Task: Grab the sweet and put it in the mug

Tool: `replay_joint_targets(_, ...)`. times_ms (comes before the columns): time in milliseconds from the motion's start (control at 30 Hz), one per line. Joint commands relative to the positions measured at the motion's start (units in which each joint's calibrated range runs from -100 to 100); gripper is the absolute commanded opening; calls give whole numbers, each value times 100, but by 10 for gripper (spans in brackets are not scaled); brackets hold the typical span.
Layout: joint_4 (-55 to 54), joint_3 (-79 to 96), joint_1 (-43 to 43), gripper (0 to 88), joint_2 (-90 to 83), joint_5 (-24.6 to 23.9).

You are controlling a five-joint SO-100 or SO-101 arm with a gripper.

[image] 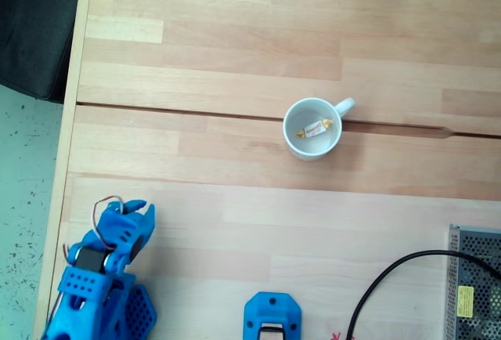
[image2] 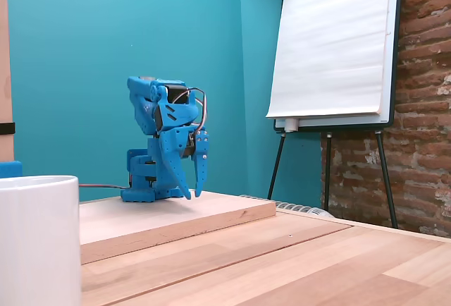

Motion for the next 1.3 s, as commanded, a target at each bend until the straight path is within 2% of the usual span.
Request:
replay_joint_targets(0, -93, 605, -238, 38, -714, 234)
replay_joint_targets(133, -93, 1515, -470, 38, -1325, 376)
replay_joint_targets(333, 44, 1533, -572, 39, -1747, 386)
replay_joint_targets(633, 859, 1533, -579, 47, -1859, 444)
replay_joint_targets(1267, 875, 1533, -579, 47, -1859, 444)
